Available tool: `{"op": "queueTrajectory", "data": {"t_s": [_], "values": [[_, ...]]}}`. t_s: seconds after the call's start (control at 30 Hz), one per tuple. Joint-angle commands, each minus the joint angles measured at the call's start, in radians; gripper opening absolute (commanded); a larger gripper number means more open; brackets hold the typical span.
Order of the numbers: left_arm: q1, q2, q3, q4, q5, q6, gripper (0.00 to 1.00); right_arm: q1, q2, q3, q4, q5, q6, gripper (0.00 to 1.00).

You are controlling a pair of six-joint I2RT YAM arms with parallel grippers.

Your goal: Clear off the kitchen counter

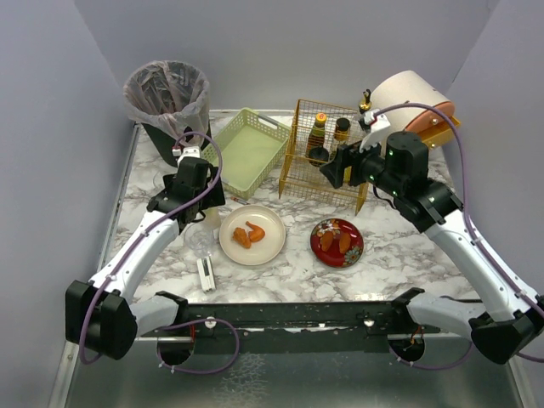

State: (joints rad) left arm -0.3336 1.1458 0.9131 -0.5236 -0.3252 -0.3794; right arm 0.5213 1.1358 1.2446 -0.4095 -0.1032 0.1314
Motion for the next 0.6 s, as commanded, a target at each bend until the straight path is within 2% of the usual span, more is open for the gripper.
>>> {"op": "queueTrajectory", "data": {"t_s": [0.0,0.23,0.57], "values": [[0.009,0.032,0.0,0.009,0.019,-0.033,0.99,-0.004,-0.071,-0.092,-0.028,-0.006,0.04,0.77],[0.033,0.087,-0.014,0.01,0.047,-0.068,0.98,-0.004,-0.125,-0.185,-0.045,0.023,0.059,0.78],[0.057,0.107,-0.043,-0.018,0.076,-0.11,0.89,-0.004,-0.145,-0.194,-0.009,0.045,0.103,0.78]]}}
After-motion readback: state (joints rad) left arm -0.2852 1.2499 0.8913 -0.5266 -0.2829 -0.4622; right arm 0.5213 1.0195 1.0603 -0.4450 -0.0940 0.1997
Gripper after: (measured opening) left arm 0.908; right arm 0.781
